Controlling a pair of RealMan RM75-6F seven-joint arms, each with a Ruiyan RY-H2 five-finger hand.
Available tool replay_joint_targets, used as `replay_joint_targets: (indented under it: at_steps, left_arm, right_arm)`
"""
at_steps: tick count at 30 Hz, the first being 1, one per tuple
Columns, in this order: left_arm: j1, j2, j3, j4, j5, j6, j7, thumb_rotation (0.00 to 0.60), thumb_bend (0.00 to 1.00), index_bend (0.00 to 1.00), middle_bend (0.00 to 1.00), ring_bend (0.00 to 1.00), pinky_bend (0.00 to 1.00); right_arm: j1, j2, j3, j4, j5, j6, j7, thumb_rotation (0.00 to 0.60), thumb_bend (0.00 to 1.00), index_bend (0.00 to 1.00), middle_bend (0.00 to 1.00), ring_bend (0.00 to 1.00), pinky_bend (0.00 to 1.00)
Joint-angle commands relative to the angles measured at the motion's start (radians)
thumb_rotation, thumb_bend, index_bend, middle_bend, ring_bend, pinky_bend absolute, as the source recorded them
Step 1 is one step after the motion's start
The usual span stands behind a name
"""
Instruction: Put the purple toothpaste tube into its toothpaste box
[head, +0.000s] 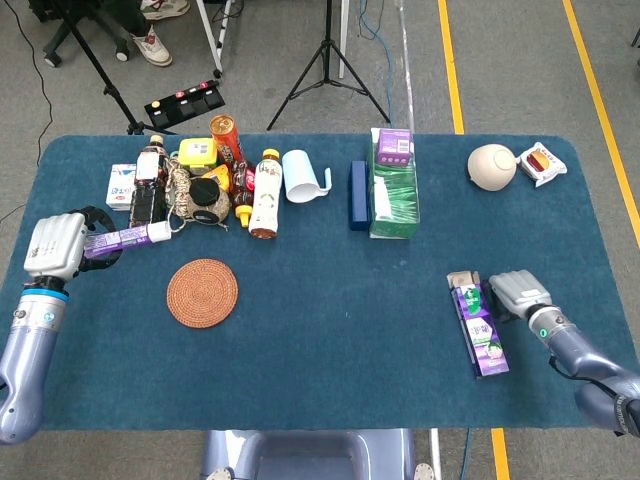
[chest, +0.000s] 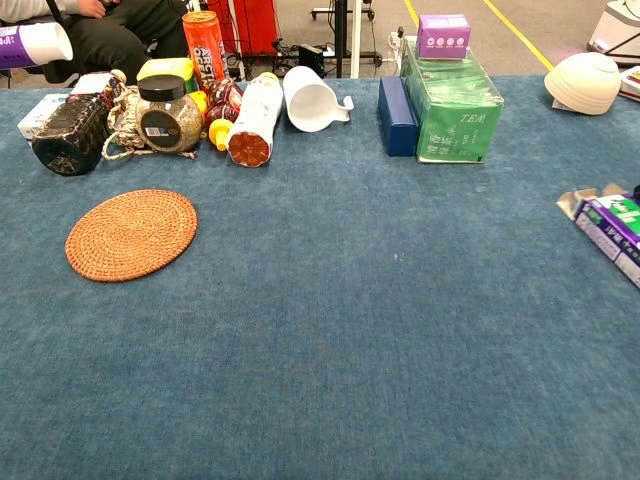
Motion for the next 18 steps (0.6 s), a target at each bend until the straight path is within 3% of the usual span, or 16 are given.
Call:
replay_joint_targets:
  at_steps: [1,11,14,18]
  left_arm:
    - [-0.001,-0.001,0.000,0.002,-0.001,0.000,0.000,0.600,0.27,0.58,0.41,0.39,0.62]
    - [-0.001,-0.003,0.000,0.007,-0.006,-0.002,0.001,0.600,0.27,0.58,0.41,0.39,0.62]
    - [-0.001,-0.007,0.001,0.014,-0.007,-0.007,-0.002,0.600,0.27,0.58,0.41,0.39,0.62]
    - [-0.001,-0.008,0.000,0.021,-0.003,-0.010,-0.012,0.600,0.27,0.58,0.41,0.39,0.62]
  right_arm:
    - [0.008,0.000,0.004,-0.057,-0.017,0.017,-0.029,0.600,0.57,0.42,0.51,0.48,0.27]
    - [0.025,0.033,0.034,-0.227,-0.031,0.058,-0.053,0.600,0.57,0.42,0.51,0.47,0.27]
    - [0.024,0.045,0.039,-0.262,-0.031,0.074,-0.059,0.600,0.53,0.40,0.49,0.46,0.26]
    - [0.019,0.088,0.050,-0.337,-0.004,0.088,-0.055,0.600,0.37,0.26,0.28,0.29,0.17]
